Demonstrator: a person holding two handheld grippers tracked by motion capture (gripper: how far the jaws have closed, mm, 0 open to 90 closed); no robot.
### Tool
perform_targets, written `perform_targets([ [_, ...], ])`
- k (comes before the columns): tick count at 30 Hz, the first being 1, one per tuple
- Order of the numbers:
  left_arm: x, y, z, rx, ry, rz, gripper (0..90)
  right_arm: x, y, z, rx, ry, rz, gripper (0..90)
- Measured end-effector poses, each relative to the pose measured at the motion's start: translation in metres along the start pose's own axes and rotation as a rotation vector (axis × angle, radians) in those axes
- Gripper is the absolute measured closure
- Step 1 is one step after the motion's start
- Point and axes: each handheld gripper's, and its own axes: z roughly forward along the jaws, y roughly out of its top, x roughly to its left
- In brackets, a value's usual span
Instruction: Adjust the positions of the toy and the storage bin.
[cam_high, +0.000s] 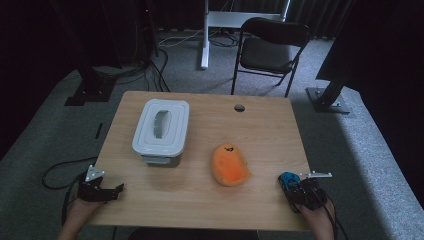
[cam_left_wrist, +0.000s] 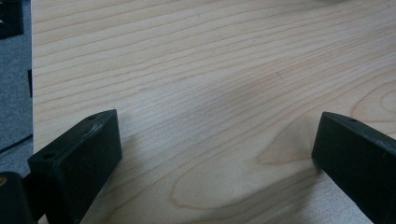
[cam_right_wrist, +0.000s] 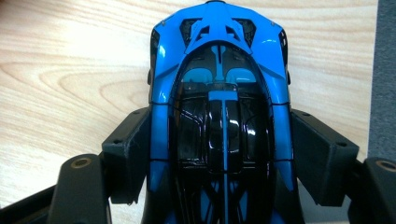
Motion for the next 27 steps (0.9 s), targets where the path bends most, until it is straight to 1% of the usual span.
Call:
perform_targets([
  [3,0.0,0.0,0.0,0.0,0.0,0.0,1.8,-0.001,-0.003,0.0,0.003,-0.003,0.007,27.5],
  [6,0.0,0.0,0.0,0.0,0.0,0.0,1.8,-0.001,-0.003,0.002,0.007,-0.017,0.005,27.5],
  [9,0.0,0.0,0.0,0.001,0.0,0.001,1.8,-0.001,-0.003,0.005,0.016,-0.02,0.007,27.5],
  [13,0.0,0.0,0.0,0.0,0.0,0.0,1.8,0.001,-0.003,0.01,0.028,-0.033,-0.005,27.5],
  [18,0.0,0.0,0.0,0.0,0.0,0.0,1.8,0.003,-0.002,0.012,0.028,-0.044,-0.009,27.4],
  [21,0.0,0.0,0.0,0.0,0.0,0.001,1.8,0.002,-0.003,0.012,0.02,-0.037,-0.002,27.4],
  [27,0.0,0.0,0.0,0.0,0.0,0.0,1.8,-0.001,-0.005,0.012,0.001,-0.015,-0.008,27.1],
])
